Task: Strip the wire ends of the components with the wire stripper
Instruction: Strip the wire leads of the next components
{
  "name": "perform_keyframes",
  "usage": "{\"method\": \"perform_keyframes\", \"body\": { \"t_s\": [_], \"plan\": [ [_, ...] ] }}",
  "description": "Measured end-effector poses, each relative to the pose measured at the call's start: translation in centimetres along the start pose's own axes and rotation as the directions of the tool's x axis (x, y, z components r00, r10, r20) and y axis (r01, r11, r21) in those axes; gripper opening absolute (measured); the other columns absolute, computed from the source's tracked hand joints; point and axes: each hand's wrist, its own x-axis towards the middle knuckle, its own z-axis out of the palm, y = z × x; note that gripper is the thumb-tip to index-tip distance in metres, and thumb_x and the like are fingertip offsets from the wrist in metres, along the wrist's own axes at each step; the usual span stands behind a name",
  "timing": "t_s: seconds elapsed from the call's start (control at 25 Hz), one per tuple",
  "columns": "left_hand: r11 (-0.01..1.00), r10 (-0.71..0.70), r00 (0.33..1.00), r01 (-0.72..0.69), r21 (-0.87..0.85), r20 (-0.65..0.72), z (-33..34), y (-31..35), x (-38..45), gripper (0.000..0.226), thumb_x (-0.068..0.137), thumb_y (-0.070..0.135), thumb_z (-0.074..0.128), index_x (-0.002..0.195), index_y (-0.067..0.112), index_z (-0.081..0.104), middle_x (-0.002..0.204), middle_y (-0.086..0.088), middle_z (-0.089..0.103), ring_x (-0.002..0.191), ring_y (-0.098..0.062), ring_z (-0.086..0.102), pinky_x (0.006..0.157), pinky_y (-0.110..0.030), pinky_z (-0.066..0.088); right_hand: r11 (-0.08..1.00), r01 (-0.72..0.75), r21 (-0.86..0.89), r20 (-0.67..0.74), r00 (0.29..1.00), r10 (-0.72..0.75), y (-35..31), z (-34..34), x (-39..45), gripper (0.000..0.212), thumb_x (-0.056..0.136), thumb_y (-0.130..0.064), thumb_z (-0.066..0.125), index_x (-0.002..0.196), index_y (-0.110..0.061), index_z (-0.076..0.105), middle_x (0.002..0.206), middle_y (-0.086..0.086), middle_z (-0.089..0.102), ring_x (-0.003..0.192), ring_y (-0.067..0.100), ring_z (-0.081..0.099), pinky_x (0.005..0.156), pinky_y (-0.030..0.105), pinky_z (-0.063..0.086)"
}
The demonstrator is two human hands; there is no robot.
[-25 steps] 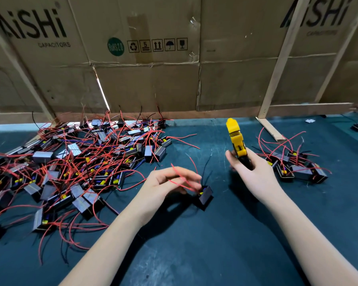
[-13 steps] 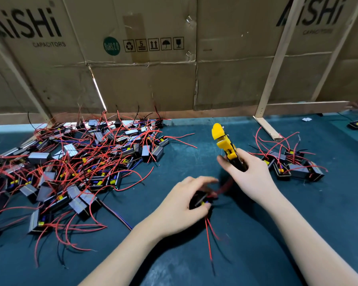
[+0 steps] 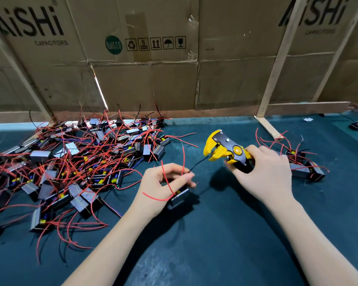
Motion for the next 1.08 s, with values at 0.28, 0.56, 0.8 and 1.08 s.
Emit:
{"method": "perform_keyframes", "body": {
  "t_s": [0.28, 0.56, 0.8, 1.08],
  "plan": [
    [0.982, -0.011, 1.0, 0.013, -0.189, 0.011, -0.3, 0.6, 0.1, 0.014, 0.089, 0.019, 0.063, 0.087, 0.018, 0.077, 0.058, -0.01, 0.067, 0.059, -0.02, 0.062, 0.071, -0.031, 0.054, 0.994, -0.081, -0.079, -0.029, 0.997, 0.079, -0.1, 0.6, -0.2, 0.045, 0.073, -0.058, 0.071, 0.071, -0.021, 0.046, 0.066, -0.002, 0.048, 0.07, 0.033, 0.055, 0.069, 0.037, 0.032],
    [0.985, 0.002, 0.998, 0.01, -0.175, 0.063, 0.0, 0.9, -0.2, 0.019, 0.089, 0.01, 0.06, 0.091, -0.007, 0.068, 0.052, -0.002, 0.065, 0.046, -0.017, 0.058, 0.06, -0.023, 0.053, 0.993, -0.046, -0.111, 0.001, 0.999, 0.046, -0.6, 0.9, -0.3, 0.048, 0.073, -0.063, 0.059, 0.077, -0.015, 0.058, 0.071, 0.003, 0.056, 0.075, 0.032, 0.057, 0.071, 0.037, 0.03],
    [0.994, -0.037, 0.999, 0.04, -0.102, 0.024, -0.1, 0.5, -0.1, 0.013, 0.092, 0.002, 0.06, 0.087, 0.001, 0.071, 0.046, -0.007, 0.061, 0.043, -0.018, 0.057, 0.06, -0.023, 0.053, 0.995, 0.018, -0.103, 0.046, 0.999, -0.014, -1.1, 0.8, -0.5, 0.045, 0.072, -0.059, 0.07, 0.078, -0.016, 0.06, 0.071, 0.003, 0.054, 0.075, 0.032, 0.057, 0.072, 0.039, 0.033],
    [0.999, -0.042, 0.999, 0.042, -0.025, 0.03, -0.3, -0.2, -0.1, 0.014, 0.093, 0.002, 0.061, 0.085, 0.004, 0.072, 0.044, -0.006, 0.059, 0.043, -0.018, 0.056, 0.057, -0.018, 0.05, 0.995, 0.045, -0.085, 0.042, 0.998, -0.042, -1.2, 0.1, -0.2, 0.043, 0.071, -0.062, 0.055, 0.069, -0.019, 0.052, 0.065, 0.0, 0.051, 0.069, 0.032, 0.057, 0.069, 0.038, 0.033]
  ]
}}
